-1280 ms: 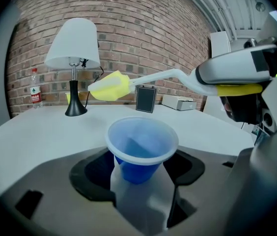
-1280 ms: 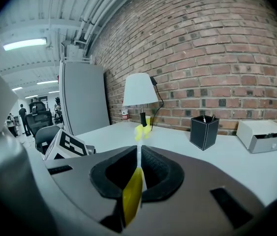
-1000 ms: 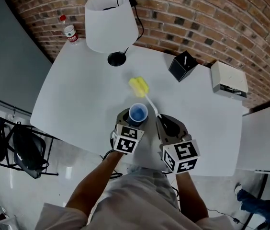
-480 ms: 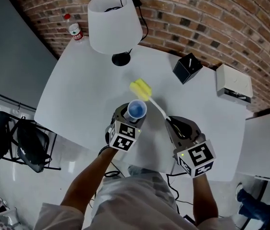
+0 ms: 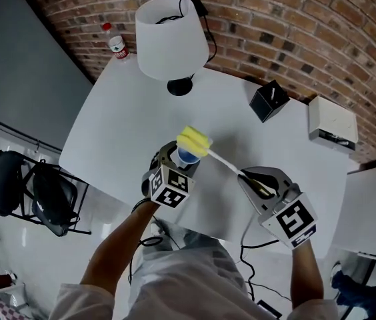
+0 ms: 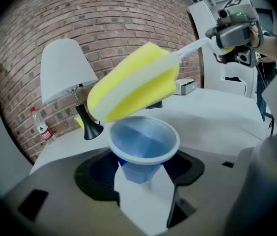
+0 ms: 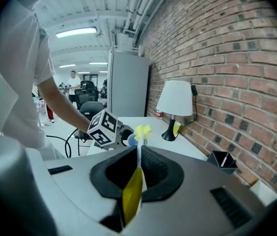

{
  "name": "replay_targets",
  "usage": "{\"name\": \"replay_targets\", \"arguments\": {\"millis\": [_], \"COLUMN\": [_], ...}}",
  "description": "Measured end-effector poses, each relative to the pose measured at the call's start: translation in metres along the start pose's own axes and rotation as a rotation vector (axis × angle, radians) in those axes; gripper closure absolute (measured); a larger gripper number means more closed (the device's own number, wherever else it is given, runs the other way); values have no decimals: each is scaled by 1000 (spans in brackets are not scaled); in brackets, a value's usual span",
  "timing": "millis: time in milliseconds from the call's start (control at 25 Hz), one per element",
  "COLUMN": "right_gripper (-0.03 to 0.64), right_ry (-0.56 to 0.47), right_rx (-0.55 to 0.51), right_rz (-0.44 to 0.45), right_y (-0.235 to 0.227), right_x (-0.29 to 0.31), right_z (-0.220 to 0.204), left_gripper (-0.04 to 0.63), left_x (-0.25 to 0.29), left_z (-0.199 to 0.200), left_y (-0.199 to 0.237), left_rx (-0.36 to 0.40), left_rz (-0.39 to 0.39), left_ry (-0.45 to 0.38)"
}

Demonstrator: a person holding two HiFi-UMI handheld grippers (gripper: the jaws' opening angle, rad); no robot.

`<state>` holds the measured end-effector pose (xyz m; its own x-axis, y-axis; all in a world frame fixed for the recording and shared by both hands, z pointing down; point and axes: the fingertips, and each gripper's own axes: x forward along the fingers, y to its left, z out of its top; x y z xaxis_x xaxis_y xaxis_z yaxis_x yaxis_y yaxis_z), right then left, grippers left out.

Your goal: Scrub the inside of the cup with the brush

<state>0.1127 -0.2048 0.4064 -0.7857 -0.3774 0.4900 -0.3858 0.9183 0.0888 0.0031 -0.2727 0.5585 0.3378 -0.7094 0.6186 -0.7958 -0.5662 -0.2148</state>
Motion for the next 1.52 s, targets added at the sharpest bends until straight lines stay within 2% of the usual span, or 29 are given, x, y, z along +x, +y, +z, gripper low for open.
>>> {"name": "replay_targets", "arguments": {"millis": [280,800,1040,1280,1400,1520], "right_gripper": [592,592,592,592,592,592], "right_ry": [88,295,382,475,486,476], "right_rx": [-163,-427,-566,-727,-749,-686], "right_rz": [37,-32,-27,-41,-52,-66], "right_y": [18,42,61,75,83,87], "right_x": [5,11,22,35,46,54], "right_z": [17,33,36,39,43,44], "left_gripper": [307,307,307,307,307,307], "left_x": [-10,-26,-37,-46,-50,-52], "left_z": [-2,-2,-3,-2,-6,-9], "left_y": [19,32,29,31,36,41], "left_rx": [83,335,513,592,607,608], "left_rz": [-5,-86,-110,-113,-102,-86], "left_ry": [-4,-35,-51,-69,-72,-73]}}
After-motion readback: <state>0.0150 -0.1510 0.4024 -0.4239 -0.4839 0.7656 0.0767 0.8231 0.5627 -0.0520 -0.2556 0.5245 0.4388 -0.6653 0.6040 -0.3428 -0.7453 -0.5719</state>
